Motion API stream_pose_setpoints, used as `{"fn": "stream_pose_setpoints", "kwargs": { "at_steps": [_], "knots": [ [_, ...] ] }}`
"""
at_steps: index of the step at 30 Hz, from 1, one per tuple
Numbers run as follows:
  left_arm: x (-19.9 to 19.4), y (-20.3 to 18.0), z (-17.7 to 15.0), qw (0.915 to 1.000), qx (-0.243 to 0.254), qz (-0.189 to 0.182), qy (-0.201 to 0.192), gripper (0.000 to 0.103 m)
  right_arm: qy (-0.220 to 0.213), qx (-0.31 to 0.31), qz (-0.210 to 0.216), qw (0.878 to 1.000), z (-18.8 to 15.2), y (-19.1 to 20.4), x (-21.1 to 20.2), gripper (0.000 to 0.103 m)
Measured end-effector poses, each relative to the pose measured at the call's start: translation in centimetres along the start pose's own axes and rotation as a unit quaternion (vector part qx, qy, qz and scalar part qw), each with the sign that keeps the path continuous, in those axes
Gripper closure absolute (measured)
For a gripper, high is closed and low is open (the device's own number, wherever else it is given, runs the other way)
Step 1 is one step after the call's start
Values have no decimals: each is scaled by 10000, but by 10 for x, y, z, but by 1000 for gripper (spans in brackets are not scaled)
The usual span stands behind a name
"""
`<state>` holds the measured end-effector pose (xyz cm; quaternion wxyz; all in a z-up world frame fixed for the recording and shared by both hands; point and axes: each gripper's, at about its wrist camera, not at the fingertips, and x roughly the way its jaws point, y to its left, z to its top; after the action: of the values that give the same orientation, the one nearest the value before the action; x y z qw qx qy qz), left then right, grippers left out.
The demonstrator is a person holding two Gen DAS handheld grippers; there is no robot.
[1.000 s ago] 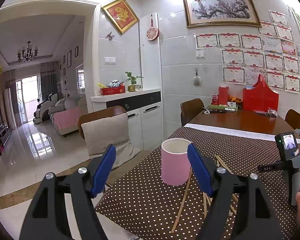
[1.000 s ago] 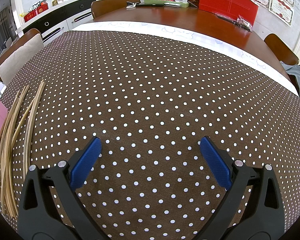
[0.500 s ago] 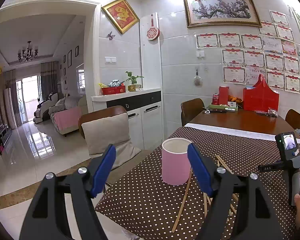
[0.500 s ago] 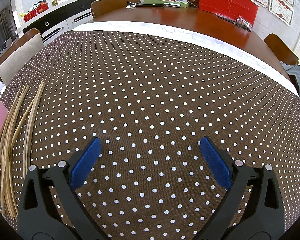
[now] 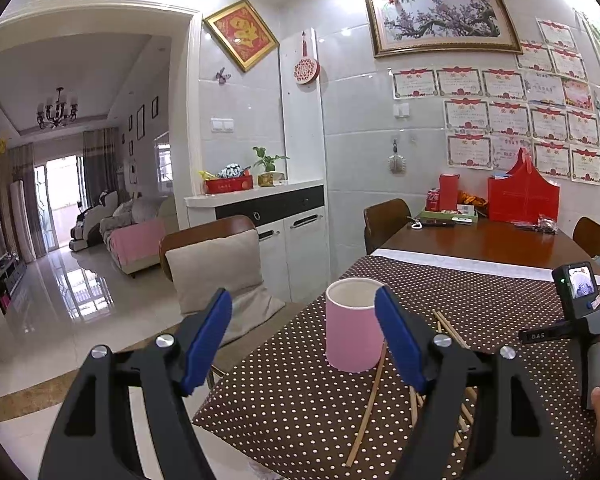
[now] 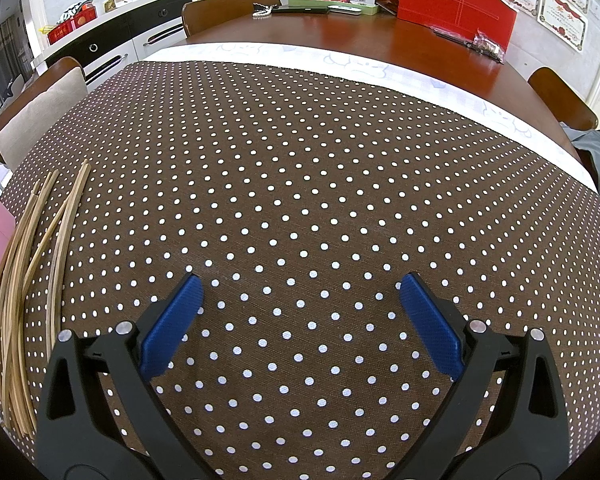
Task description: Organize utensils
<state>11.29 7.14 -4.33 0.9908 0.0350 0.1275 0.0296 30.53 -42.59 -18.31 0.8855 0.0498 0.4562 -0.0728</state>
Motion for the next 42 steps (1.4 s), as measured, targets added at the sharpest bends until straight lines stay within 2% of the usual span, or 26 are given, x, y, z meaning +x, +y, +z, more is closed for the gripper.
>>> {"fn": "stream_pose_setpoints", "kwargs": {
  "at_steps": [42],
  "knots": [
    [1,-1,1,10000,8,6,17,30,0,15,-5,10000,2,-1,1,6]
  ]
}}
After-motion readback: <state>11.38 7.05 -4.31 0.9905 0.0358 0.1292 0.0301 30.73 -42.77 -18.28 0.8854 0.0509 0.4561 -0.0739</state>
